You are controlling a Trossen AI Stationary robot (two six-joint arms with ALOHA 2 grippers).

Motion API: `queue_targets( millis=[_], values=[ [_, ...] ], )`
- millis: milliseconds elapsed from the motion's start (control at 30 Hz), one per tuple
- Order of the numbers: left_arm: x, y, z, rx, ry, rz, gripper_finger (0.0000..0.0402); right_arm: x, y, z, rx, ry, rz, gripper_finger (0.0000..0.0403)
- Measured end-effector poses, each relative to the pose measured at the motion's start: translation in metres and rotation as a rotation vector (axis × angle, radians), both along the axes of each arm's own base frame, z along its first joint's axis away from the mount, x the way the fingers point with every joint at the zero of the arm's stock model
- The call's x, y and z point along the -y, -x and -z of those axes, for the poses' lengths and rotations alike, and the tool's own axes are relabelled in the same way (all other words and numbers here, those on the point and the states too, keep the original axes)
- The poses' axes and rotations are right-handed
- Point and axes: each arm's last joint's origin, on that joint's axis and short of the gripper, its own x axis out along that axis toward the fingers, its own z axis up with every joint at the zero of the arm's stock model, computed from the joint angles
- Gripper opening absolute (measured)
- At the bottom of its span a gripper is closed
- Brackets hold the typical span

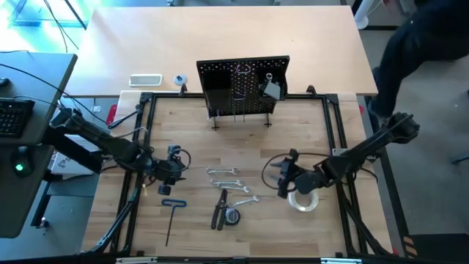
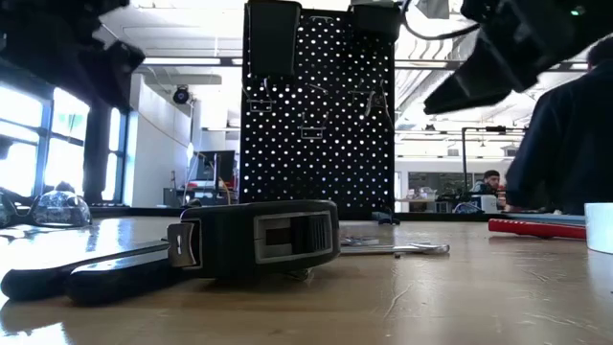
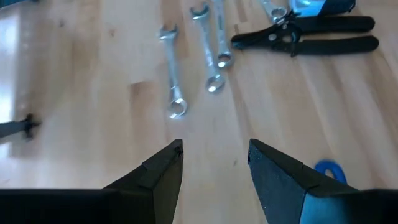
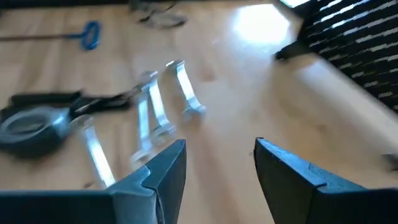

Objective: Hang tools onto peg board
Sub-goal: Hang the combination wrench on the pegboard

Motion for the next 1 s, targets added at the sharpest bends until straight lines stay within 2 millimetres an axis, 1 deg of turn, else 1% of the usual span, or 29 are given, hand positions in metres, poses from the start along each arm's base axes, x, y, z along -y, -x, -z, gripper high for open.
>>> queue_targets(
  millis=[100, 167, 267, 367, 500, 633, 733, 800, 1000],
  values=[
    [0.005, -0.008, 0.024, 0.028, 0.028, 0.022, 0.0175, -0.01, -0.002, 0.012, -0.035, -0.036, -0.03, 0.0183],
    [0.008, -0.015, 0.036, 0.047, 0.027, 0.035, 0.0175, -0.016, -0.005, 0.021, -0.04, -0.054, -0.035, 0.0183],
    [0.011, -0.026, 0.049, 0.066, -0.016, 0.051, 0.0174, -0.024, -0.011, 0.031, -0.027, -0.073, -0.052, 0.0183],
    [0.009, -0.039, 0.06, 0.074, -0.083, 0.042, 0.0175, -0.03, -0.019, 0.04, 0.002, -0.096, -0.086, 0.0183],
    [-0.003, -0.054, 0.075, 0.044, -0.134, 0.004, 0.0174, -0.032, -0.029, 0.048, 0.044, -0.105, -0.096, 0.0183],
    [-0.018, -0.065, 0.091, -0.017, -0.119, 0.008, 0.0174, -0.031, -0.035, 0.052, 0.071, -0.115, -0.087, 0.0183],
    [-0.029, -0.072, 0.101, -0.044, -0.083, 0.018, 0.0174, -0.028, -0.038, 0.052, 0.086, -0.119, -0.077, 0.0183],
    [-0.034, -0.077, 0.106, -0.046, -0.069, 0.021, 0.0175, -0.027, -0.038, 0.052, 0.088, -0.12, -0.072, 0.0183],
    [-0.048, -0.087, 0.115, -0.018, -0.024, 0.031, 0.0173, -0.025, -0.039, 0.052, 0.09, -0.122, -0.062, 0.0183]
  ],
)
